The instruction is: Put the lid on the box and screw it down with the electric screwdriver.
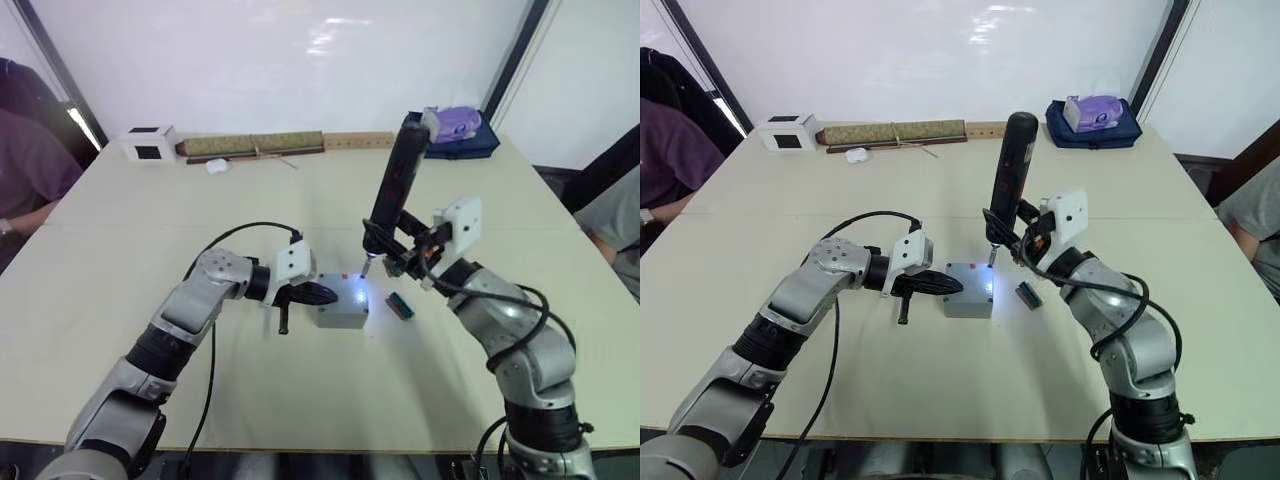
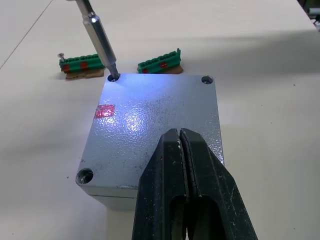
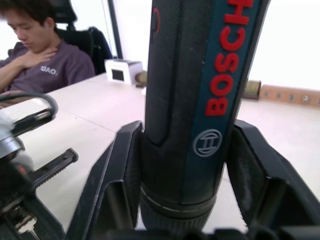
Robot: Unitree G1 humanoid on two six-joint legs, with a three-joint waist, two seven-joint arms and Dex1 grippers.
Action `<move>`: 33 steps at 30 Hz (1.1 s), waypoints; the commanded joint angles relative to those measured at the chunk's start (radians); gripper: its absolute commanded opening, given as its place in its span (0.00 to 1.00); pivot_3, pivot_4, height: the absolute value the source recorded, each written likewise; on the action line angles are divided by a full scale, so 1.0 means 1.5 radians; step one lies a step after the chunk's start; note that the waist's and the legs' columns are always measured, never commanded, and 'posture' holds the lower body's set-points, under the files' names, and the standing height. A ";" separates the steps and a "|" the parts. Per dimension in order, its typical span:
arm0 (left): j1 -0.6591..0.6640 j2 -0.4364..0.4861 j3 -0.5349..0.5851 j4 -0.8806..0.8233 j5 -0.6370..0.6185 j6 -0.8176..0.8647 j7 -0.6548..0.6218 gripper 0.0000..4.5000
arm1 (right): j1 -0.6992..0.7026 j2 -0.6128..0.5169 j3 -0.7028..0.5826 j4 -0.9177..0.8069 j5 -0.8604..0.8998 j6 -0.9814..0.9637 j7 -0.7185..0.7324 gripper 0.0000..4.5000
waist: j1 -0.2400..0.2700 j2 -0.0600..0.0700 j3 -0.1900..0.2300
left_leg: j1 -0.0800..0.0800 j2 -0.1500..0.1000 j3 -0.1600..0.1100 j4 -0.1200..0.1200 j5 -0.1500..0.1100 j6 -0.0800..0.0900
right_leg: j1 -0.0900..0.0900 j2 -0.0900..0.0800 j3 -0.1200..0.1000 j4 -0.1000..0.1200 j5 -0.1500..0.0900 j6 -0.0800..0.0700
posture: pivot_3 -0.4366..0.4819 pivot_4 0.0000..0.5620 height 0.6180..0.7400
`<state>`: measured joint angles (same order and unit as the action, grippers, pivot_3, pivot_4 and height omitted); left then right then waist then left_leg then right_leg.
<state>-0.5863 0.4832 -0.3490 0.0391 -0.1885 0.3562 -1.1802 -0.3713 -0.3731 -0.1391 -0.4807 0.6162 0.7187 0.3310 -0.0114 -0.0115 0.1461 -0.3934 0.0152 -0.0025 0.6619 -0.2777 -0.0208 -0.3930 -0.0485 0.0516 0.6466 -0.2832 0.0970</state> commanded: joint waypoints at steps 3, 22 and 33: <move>0.024 -0.013 -0.005 0.029 0.012 0.018 0.025 0.00 | -0.141 -0.037 -0.137 -0.005 0.150 0.140 -0.102 0.41 | 0.000 0.002 0.002 | 0.000 0.000 0.000 0.000 0.000 0.000 | 0.000 0.000 0.000 0.000 0.000 0.000 | 0.48 0.27 1.00; -0.009 -0.038 0.148 -0.125 -0.202 0.183 0.067 0.00 | -0.208 -0.419 -0.144 0.354 0.145 0.583 -0.080 0.41 | -0.004 0.007 0.010 | -0.014 -0.001 0.001 0.000 -0.001 0.001 | -0.013 -0.001 0.000 -0.001 0.002 0.003 | 0.48 0.27 1.00; -0.006 0.047 0.060 -0.146 -0.149 0.121 -0.018 0.00 | -0.161 -0.505 -0.002 0.544 0.040 0.463 0.129 0.41 | -0.004 0.010 0.016 | -0.013 -0.001 0.003 0.000 0.000 0.001 | -0.014 0.002 0.001 0.000 0.002 0.003 | 0.48 0.27 1.00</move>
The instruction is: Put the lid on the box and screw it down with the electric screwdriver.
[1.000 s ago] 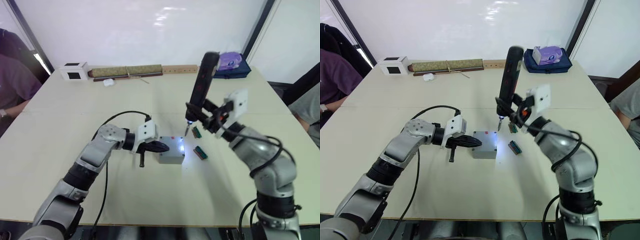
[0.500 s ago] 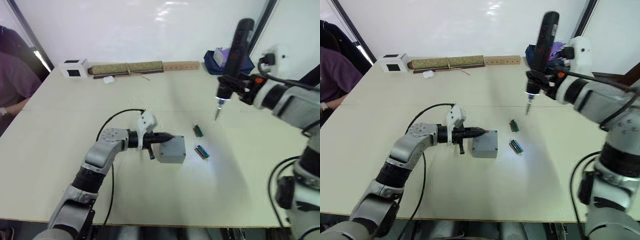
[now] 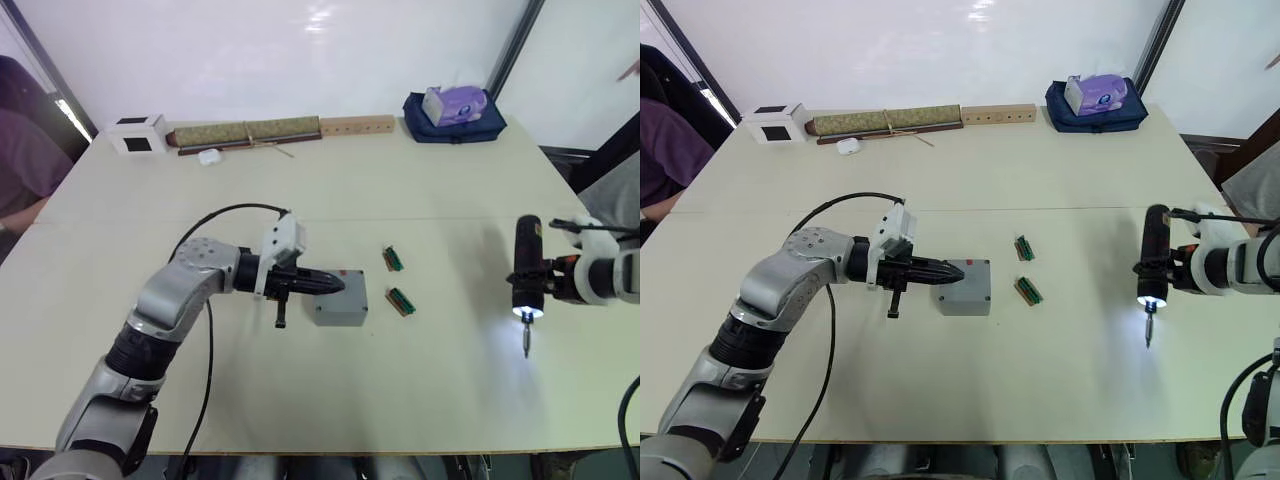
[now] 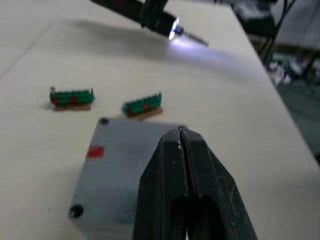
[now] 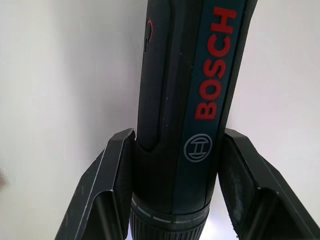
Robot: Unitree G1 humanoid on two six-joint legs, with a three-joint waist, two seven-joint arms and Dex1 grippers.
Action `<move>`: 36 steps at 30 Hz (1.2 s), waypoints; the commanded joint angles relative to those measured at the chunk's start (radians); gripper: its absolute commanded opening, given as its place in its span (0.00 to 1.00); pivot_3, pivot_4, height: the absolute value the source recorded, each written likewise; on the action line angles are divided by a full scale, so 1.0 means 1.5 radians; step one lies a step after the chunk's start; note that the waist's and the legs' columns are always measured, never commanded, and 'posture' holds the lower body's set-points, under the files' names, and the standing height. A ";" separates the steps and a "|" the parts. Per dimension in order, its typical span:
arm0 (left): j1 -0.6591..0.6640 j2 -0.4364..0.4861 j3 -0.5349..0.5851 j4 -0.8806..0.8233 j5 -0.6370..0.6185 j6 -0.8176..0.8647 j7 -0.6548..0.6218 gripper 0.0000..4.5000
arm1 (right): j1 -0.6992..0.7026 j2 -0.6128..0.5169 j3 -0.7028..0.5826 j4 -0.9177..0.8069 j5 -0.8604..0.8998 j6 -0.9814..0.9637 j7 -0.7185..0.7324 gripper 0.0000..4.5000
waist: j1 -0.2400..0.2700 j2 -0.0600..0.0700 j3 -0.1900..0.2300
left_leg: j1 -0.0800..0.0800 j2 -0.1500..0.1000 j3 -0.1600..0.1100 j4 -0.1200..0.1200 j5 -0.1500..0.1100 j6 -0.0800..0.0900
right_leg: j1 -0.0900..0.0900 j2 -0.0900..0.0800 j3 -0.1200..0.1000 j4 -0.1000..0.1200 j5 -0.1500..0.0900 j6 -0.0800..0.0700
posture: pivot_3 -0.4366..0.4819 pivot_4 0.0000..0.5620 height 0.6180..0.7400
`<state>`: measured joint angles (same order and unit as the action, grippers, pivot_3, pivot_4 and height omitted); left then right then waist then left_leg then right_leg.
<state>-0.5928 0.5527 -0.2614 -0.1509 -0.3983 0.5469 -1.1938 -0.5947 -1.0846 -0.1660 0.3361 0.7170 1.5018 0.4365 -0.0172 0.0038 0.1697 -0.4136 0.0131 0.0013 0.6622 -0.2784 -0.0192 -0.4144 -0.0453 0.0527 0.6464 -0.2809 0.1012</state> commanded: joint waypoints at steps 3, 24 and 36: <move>0.003 0.001 0.002 -0.025 -0.015 -0.002 -0.011 0.00 | -0.014 -0.041 0.056 0.036 -0.053 -0.080 0.114 0.41 | 0.000 0.000 0.000 | 0.000 0.000 0.000 0.000 0.000 0.000 | 0.000 0.000 0.000 0.000 0.000 0.000 | 0.48 0.27 1.00; 0.018 0.002 0.002 -0.005 0.006 -0.009 0.007 0.00 | 0.022 -0.005 0.103 -0.017 -0.145 -0.120 0.176 0.99 | 0.001 -0.006 0.001 | 0.003 0.000 -0.001 0.002 0.000 0.000 | 0.004 0.000 0.000 0.000 0.000 0.000 | 0.48 0.27 1.00; 0.011 0.008 0.007 0.022 0.017 -0.013 0.009 0.00 | 0.049 -0.081 0.067 -0.189 -0.177 -0.264 0.246 0.99 | 0.001 -0.004 0.002 | 0.003 0.000 -0.001 0.002 0.000 0.000 | 0.003 0.000 0.000 0.001 0.000 0.001 | 0.48 0.27 1.00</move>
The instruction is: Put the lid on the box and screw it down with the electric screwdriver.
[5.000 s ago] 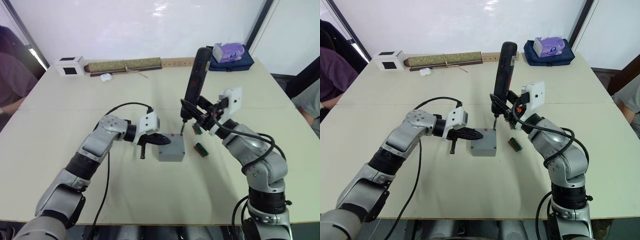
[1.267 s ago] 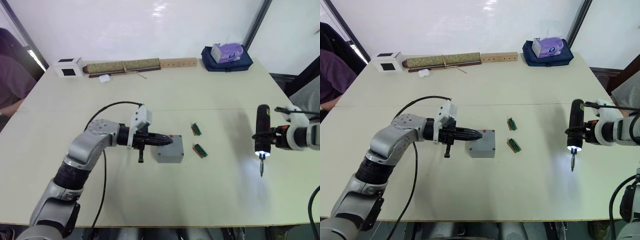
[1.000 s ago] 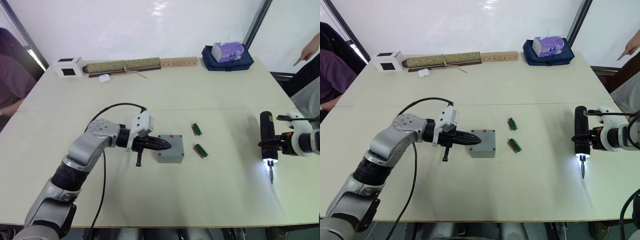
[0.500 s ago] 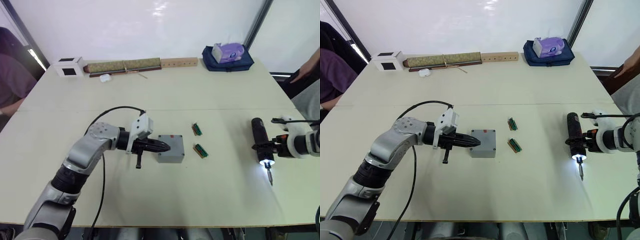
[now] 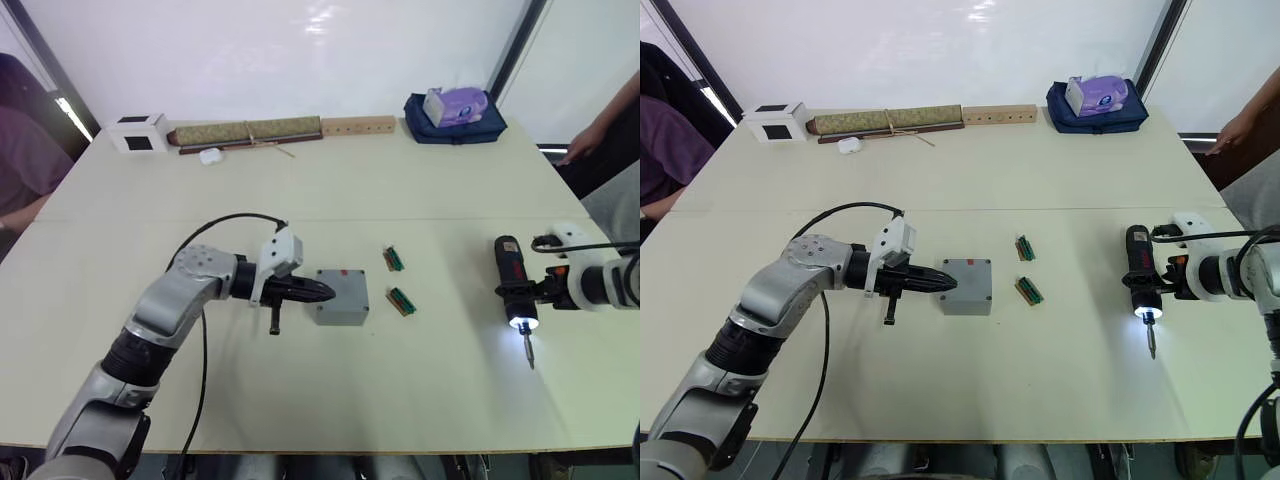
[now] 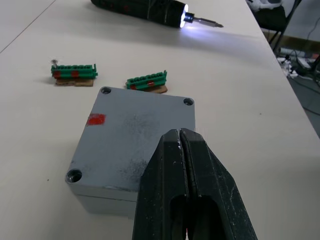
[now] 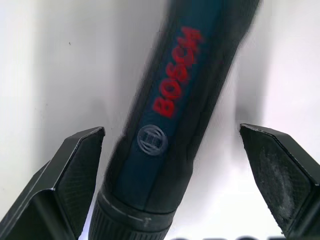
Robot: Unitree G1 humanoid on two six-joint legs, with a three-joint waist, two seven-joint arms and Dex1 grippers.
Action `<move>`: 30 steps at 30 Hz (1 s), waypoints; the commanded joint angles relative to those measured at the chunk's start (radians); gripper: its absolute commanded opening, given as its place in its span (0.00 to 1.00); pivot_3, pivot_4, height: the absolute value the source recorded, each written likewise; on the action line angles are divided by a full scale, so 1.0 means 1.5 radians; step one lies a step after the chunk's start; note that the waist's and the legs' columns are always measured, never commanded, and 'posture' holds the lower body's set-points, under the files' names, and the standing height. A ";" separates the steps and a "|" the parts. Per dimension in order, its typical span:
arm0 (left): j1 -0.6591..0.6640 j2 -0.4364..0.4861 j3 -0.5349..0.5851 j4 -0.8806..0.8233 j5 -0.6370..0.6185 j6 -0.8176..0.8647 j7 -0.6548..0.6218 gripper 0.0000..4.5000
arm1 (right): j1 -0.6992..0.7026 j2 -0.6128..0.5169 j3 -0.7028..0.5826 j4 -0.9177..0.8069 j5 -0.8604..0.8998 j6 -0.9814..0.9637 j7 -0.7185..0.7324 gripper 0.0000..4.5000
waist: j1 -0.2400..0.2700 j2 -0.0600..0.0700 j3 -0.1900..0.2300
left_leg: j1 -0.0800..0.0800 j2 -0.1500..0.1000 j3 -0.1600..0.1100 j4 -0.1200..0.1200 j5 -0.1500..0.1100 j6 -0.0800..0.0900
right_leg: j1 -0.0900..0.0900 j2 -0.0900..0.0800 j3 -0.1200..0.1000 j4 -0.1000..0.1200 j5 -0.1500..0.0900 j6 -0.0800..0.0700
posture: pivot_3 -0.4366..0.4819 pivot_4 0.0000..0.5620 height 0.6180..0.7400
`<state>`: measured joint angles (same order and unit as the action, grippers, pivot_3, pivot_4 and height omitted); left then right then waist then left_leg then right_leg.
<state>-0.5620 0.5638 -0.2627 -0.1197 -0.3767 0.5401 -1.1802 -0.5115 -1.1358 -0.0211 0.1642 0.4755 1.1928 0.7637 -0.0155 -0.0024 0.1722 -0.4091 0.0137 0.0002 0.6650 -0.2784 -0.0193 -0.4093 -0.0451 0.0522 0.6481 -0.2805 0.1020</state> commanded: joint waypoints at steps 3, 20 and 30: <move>-0.021 -0.008 0.025 0.022 -0.005 -0.010 0.012 0.00 | -0.007 -0.075 -0.032 -0.148 -0.028 -0.115 0.051 0.99 | 0.000 0.000 0.000 | 0.000 0.000 0.000 0.000 0.000 0.000 | 0.000 0.000 0.000 0.000 0.000 0.000 | 0.48 0.27 1.00; 0.003 0.009 -0.019 0.129 0.120 -0.083 0.060 0.00 | 0.192 0.153 0.091 -0.566 0.066 -0.130 0.003 0.99 | 0.002 -0.003 0.000 | 0.000 0.000 -0.002 0.001 0.000 -0.001 | 0.000 -0.001 -0.001 0.001 0.000 0.000 | 0.48 0.27 1.00; 0.020 -0.008 -0.036 0.108 0.123 -0.077 0.052 0.00 | 0.173 0.209 0.138 -0.551 0.053 -0.110 -0.041 0.99 | 0.003 -0.005 0.000 | 0.000 0.000 -0.003 0.001 0.000 -0.001 | 0.001 -0.001 -0.002 0.001 0.000 0.000 | 0.48 0.27 1.00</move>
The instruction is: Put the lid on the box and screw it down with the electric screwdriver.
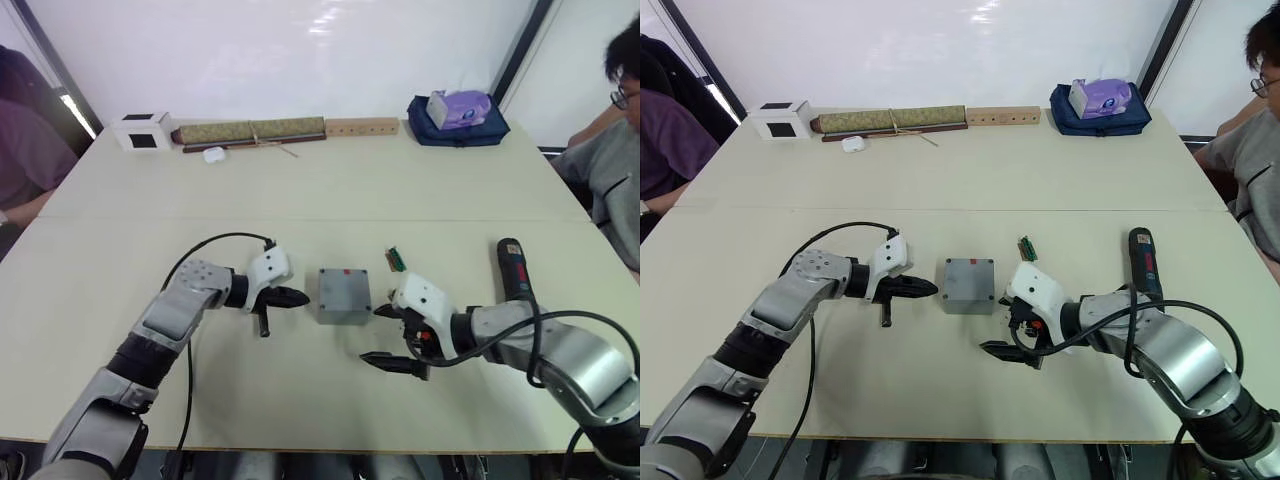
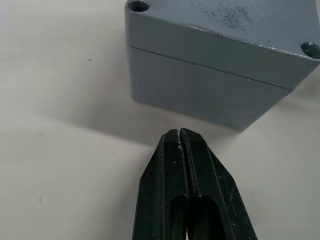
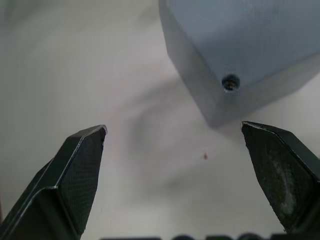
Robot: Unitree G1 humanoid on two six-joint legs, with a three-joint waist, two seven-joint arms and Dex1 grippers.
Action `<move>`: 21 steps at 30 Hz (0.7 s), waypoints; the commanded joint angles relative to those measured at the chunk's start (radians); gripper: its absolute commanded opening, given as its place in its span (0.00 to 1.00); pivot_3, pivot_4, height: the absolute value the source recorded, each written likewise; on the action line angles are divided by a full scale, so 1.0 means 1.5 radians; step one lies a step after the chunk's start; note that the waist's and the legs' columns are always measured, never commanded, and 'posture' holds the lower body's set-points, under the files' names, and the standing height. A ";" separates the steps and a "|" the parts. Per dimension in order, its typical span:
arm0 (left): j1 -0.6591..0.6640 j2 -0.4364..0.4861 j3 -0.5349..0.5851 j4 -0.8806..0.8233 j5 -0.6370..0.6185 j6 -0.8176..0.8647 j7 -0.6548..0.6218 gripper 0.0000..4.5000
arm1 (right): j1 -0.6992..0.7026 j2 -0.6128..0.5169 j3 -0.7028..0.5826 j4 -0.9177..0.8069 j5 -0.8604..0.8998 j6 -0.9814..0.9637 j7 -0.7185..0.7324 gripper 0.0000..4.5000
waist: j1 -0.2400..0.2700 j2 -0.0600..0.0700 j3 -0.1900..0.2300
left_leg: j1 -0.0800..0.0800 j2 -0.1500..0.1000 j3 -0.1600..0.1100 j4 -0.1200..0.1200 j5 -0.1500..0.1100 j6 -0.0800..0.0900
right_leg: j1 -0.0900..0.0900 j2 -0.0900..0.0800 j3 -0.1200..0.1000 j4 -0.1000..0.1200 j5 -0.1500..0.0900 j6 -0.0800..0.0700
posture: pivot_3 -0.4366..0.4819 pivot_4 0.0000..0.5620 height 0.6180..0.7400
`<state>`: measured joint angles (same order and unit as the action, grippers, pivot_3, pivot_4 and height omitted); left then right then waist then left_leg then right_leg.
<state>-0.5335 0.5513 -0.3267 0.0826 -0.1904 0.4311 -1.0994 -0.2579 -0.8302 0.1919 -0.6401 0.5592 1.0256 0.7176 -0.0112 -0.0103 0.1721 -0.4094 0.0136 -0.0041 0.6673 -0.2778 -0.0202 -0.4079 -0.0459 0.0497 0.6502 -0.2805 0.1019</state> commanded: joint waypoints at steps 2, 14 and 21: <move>-0.001 -0.002 0.004 -0.021 -0.001 -0.010 -0.009 0.00 | 0.007 0.013 0.000 -0.018 0.000 0.005 -0.015 0.99 | 0.000 0.000 0.000 | 0.000 0.000 0.000 0.000 0.000 0.000 | 0.000 0.000 0.000 0.000 0.000 0.000 | 0.48 0.27 1.00; -0.121 -0.073 0.012 0.173 0.071 -0.132 0.045 0.00 | -0.013 0.108 -0.018 -0.044 0.055 0.068 -0.063 0.99 | 0.000 0.000 0.000 | 0.000 -0.001 0.000 0.000 0.000 0.000 | 0.000 0.000 0.000 0.001 0.000 0.000 | 0.48 0.27 1.00; -0.135 -0.034 0.049 0.222 0.073 -0.146 0.044 0.00 | -0.005 0.051 -0.097 -0.065 0.081 0.086 -0.050 0.99 | -0.002 0.000 0.000 | 0.000 -0.001 0.000 0.000 0.000 0.000 | 0.000 0.000 0.000 0.001 0.000 0.000 | 0.48 0.27 1.00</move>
<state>-0.7204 0.4709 -0.3019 0.4344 -0.0727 0.2230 -1.0258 -0.2602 -0.7293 0.1229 -0.7000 0.6535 1.1543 0.6266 -0.0145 -0.0107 0.1721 -0.4091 0.0128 -0.0046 0.6677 -0.2779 -0.0201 -0.4084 -0.0454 0.0494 0.6521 -0.2804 0.1021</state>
